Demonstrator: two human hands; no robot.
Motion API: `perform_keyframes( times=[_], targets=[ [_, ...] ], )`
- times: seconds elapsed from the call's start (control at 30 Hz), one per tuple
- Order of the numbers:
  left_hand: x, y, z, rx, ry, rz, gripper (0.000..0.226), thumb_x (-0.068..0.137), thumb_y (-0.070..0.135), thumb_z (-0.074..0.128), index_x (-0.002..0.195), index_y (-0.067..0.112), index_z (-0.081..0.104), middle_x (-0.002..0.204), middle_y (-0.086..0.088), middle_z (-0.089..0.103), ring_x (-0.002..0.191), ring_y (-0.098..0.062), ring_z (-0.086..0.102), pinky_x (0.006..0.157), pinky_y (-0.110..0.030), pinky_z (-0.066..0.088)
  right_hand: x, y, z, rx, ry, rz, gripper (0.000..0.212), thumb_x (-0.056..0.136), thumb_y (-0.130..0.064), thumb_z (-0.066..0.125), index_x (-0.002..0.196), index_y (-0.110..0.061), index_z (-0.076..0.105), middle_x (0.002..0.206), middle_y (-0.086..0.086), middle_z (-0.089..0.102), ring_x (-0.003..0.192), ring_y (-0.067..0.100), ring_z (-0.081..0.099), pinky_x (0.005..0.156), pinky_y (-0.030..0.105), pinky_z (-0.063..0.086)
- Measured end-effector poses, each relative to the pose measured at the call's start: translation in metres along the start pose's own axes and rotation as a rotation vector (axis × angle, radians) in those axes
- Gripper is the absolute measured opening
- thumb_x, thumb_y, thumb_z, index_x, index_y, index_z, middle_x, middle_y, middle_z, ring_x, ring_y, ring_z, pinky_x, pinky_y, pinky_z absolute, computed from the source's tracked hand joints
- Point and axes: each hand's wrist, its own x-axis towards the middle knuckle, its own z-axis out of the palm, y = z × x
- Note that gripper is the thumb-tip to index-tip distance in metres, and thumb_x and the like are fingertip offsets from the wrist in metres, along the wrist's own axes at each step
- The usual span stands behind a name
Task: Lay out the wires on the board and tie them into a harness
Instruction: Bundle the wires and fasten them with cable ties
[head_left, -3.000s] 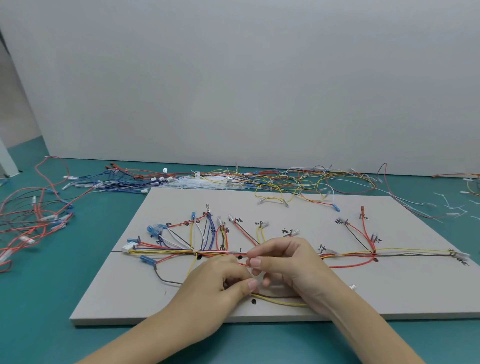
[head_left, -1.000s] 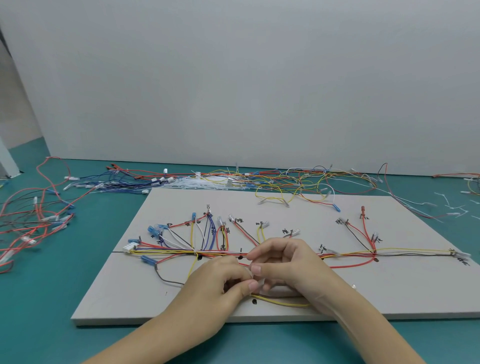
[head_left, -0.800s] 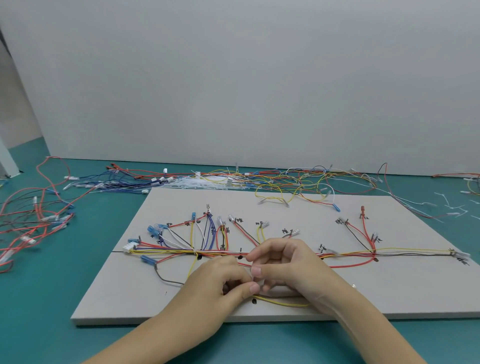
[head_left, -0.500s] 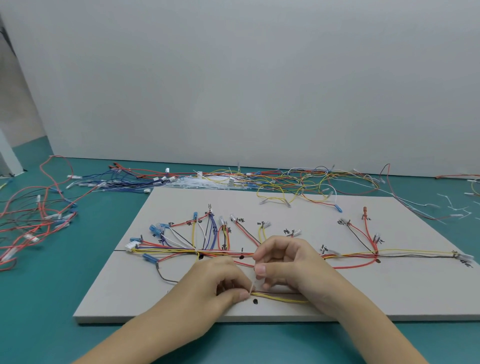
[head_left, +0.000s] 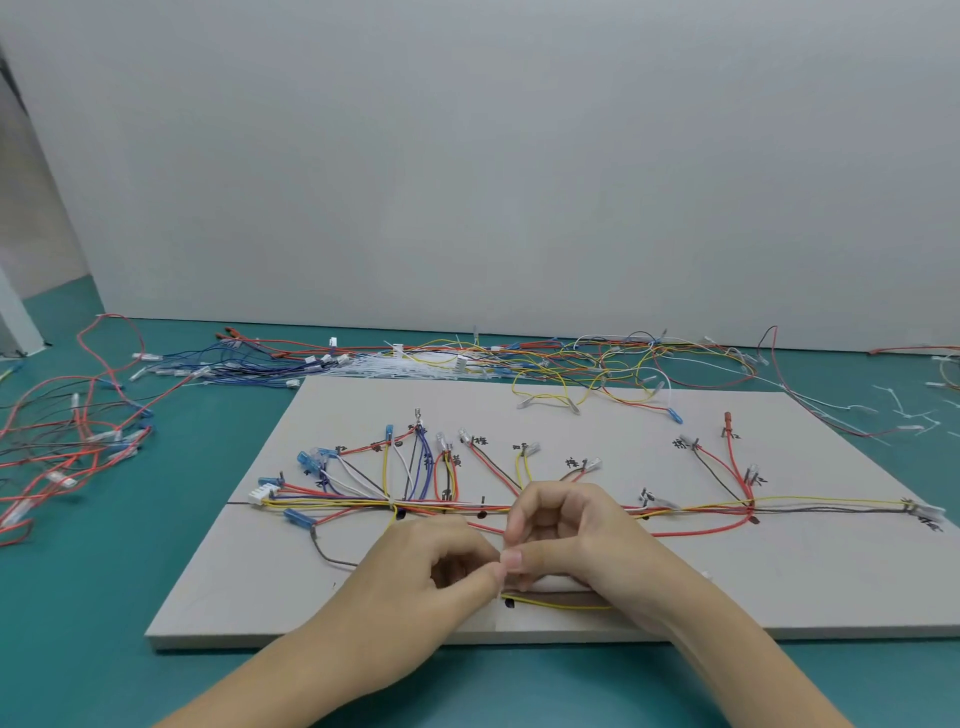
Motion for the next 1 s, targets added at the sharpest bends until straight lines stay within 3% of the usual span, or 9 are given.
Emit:
perform_keyframes(
  times=[0.1, 0.27, 0.4, 0.53, 0.83, 0.93, 1.0],
  targets=[
    [0.0006, 0.0024, 0.0011, -0.067, 0.012, -0.009, 0.024, 0.088, 0.047, 0.064, 0.081, 0.026, 0.072, 0.069, 0.008, 0.063, 0.061, -0.005, 0.049, 0.055, -0.015, 0.034, -0.0005, -0.0007, 0.0003, 0.000, -0.002, -0.009, 0.025, 0.075, 0.011, 0.072, 0.073, -0.013, 0.067, 0.071, 0.013, 0.064, 0.063, 0.020, 0.062, 0.064, 0.026, 0.055],
    [0.0014, 0.0026, 0.0006, -0.103, 0.004, -0.032, 0.011, 0.086, 0.034, 0.072, 0.078, 0.027, 0.069, 0.059, 0.016, 0.056, 0.056, -0.004, 0.046, 0.053, -0.012, 0.030, -0.0012, 0.0001, -0.0005, 0.032, 0.002, -0.001, 0.020, 0.079, 0.009, 0.070, 0.076, -0.010, 0.065, 0.073, 0.011, 0.064, 0.064, 0.016, 0.061, 0.063, 0.024, 0.054],
    [0.0016, 0.0041, 0.0003, -0.128, -0.002, -0.039, 0.008, 0.085, 0.030, 0.073, 0.079, 0.027, 0.069, 0.060, 0.017, 0.060, 0.057, -0.002, 0.049, 0.054, -0.009, 0.033, -0.0008, 0.0009, -0.0007, 0.039, -0.001, -0.007, 0.018, 0.081, 0.005, 0.069, 0.075, -0.012, 0.066, 0.072, 0.007, 0.065, 0.064, 0.017, 0.061, 0.064, 0.025, 0.055],
    [0.0022, 0.0039, 0.0014, -0.193, 0.018, -0.088, 0.008, 0.083, 0.026, 0.075, 0.081, 0.023, 0.069, 0.067, 0.006, 0.070, 0.057, -0.001, 0.053, 0.056, -0.010, 0.036, -0.0004, 0.0013, -0.0015, 0.048, 0.003, -0.005, 0.014, 0.079, 0.001, 0.071, 0.076, -0.012, 0.066, 0.071, 0.006, 0.065, 0.064, 0.017, 0.062, 0.063, 0.023, 0.054],
    [0.0019, 0.0006, 0.0048, -0.252, 0.034, -0.078, 0.007, 0.086, 0.019, 0.073, 0.080, 0.018, 0.069, 0.074, 0.002, 0.073, 0.063, -0.002, 0.060, 0.059, -0.013, 0.039, 0.0021, 0.0035, -0.0036, 0.062, 0.009, 0.015, 0.014, 0.076, -0.004, 0.076, 0.080, -0.011, 0.064, 0.078, 0.015, 0.060, 0.066, 0.026, 0.061, 0.068, 0.029, 0.056],
    [0.0013, 0.0015, 0.0056, -0.242, 0.055, -0.070, 0.007, 0.085, 0.025, 0.073, 0.078, 0.025, 0.072, 0.074, 0.003, 0.073, 0.058, 0.000, 0.054, 0.056, -0.013, 0.038, 0.0021, 0.0041, -0.0047, 0.079, 0.008, 0.026, 0.015, 0.077, -0.004, 0.074, 0.082, -0.010, 0.061, 0.080, 0.018, 0.058, 0.068, 0.027, 0.060, 0.070, 0.030, 0.055],
    [0.0006, 0.0023, 0.0055, -0.266, 0.059, -0.072, 0.008, 0.085, 0.034, 0.071, 0.079, 0.028, 0.073, 0.076, 0.002, 0.073, 0.060, -0.006, 0.055, 0.058, -0.020, 0.041, 0.0019, 0.0044, -0.0045, 0.084, 0.000, 0.027, 0.016, 0.078, -0.003, 0.074, 0.083, -0.009, 0.060, 0.080, 0.018, 0.058, 0.069, 0.027, 0.060, 0.070, 0.031, 0.055]
  ],
)
